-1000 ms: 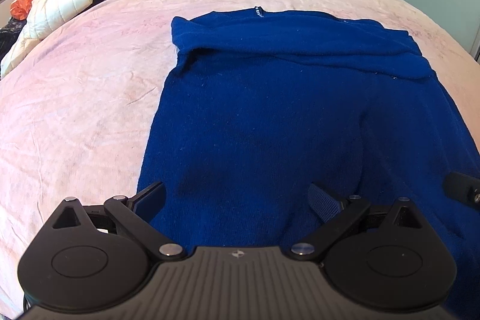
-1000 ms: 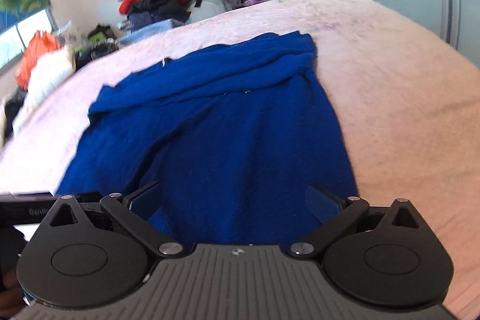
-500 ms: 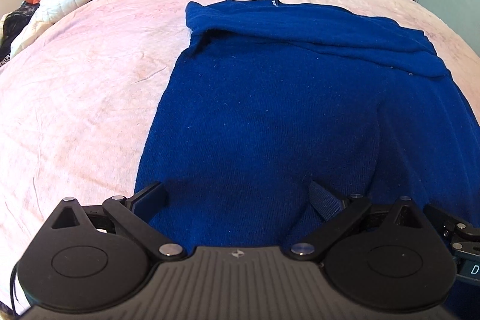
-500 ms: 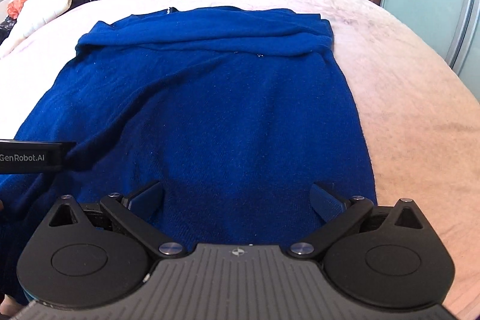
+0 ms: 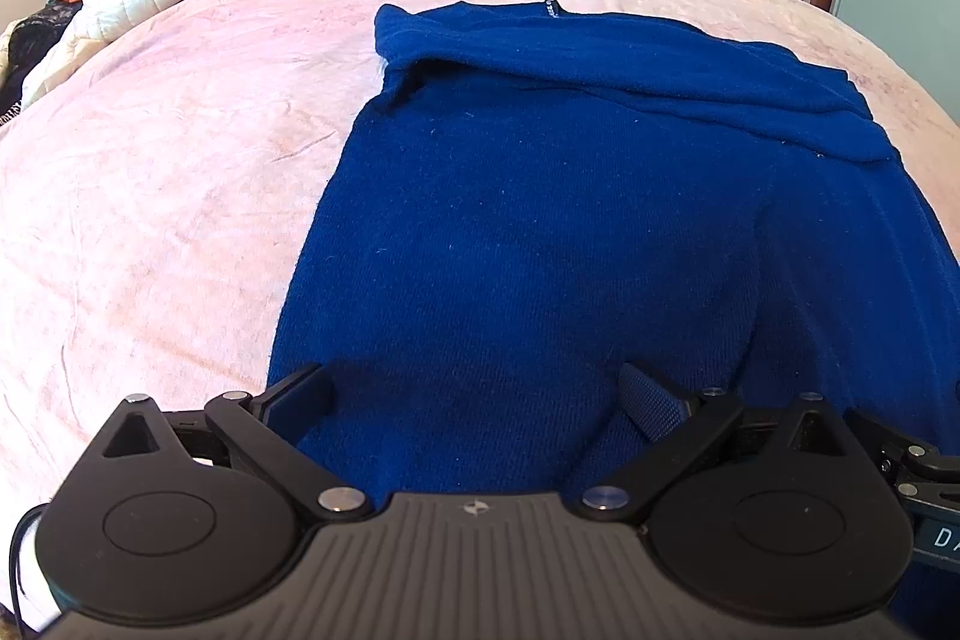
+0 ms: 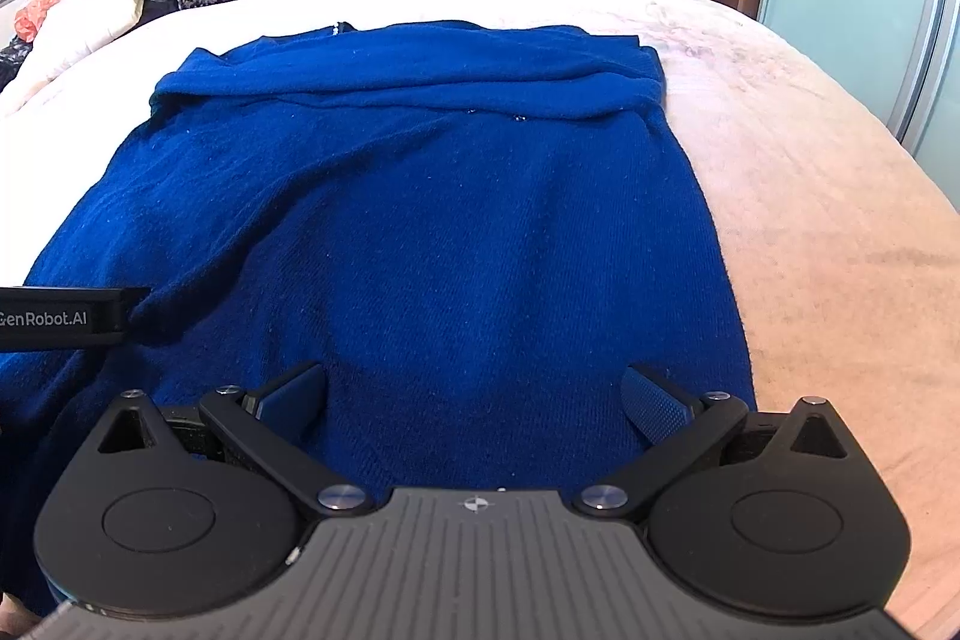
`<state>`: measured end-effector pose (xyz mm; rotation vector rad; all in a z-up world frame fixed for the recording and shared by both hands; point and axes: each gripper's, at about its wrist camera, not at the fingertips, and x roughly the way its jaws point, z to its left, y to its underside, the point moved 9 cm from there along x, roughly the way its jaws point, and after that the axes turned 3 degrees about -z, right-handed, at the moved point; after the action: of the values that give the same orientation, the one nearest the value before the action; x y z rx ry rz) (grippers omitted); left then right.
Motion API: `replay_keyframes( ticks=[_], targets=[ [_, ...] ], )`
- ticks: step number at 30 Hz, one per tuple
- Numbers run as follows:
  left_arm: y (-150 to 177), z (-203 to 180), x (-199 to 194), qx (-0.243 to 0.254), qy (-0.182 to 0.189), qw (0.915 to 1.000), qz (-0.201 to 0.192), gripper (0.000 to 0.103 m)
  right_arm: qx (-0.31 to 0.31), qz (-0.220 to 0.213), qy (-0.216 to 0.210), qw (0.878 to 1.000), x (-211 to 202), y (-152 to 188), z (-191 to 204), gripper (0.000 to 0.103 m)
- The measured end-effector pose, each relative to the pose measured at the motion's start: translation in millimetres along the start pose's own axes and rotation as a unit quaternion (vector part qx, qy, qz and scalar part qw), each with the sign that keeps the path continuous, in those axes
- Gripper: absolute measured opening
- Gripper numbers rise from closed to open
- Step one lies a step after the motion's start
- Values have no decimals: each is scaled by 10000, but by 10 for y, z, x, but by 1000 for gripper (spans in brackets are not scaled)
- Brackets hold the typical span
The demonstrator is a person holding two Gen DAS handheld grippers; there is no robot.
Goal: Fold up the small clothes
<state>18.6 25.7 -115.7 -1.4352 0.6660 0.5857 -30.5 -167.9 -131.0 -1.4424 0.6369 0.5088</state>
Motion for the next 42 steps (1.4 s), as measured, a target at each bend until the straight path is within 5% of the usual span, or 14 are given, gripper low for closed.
replay_keyframes(
  ticks=[42],
  targets=[
    [37,10,-32,-20,7,9999,-134,103,-90,-171,-63,9998,-26,22,5,103]
  ],
)
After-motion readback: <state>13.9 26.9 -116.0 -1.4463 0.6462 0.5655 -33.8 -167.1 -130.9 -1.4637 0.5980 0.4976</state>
